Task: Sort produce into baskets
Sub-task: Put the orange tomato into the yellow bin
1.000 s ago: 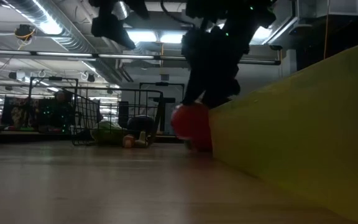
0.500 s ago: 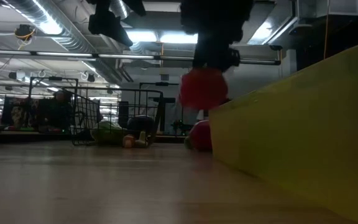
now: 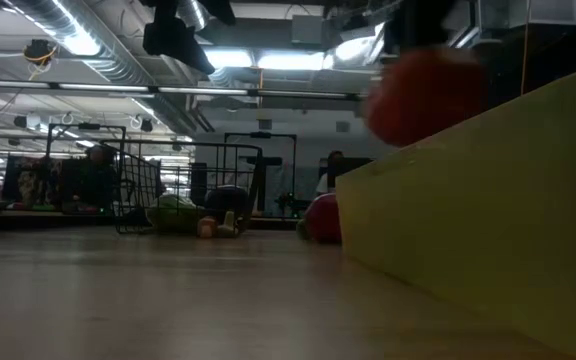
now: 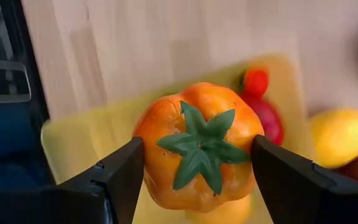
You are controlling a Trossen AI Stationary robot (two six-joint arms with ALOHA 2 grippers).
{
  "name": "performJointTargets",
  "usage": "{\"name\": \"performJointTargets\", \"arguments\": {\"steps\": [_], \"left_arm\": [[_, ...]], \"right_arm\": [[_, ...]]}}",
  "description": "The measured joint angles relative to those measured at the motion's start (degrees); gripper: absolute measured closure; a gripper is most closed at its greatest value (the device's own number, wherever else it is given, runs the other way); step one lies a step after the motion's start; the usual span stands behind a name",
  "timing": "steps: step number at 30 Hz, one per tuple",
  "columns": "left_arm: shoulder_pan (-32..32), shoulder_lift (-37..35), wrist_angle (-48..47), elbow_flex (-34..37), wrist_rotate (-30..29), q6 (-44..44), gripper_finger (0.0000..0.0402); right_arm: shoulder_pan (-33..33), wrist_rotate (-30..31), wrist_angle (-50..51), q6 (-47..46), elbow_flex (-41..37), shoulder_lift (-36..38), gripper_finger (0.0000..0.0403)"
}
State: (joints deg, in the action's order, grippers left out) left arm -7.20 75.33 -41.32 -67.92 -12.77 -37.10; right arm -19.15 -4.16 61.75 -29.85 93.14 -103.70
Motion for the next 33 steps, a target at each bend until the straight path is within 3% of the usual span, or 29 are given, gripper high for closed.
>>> {"name": "performJointTargets", "arguments": {"steps": [14,29,33], "left_arm": [[-0.2,0.0,0.0,0.0,0.0,0.0,0.0009],[-2.3,0.0,0.0,0.0,-0.2,1.1,0.0009],[-2.3,0.0,0.3,0.0,-0.2,2.4,0.0009]], "right_arm": [[-11.1,1.1,2.7,-3.3,0.0,-0.3,0.0134],[-12.7,2.1,2.6,-4.5,0.0,-0.3,0.0134],[-12.7,2.1,2.6,-4.4,0.0,-0.3,0.0117]]}}
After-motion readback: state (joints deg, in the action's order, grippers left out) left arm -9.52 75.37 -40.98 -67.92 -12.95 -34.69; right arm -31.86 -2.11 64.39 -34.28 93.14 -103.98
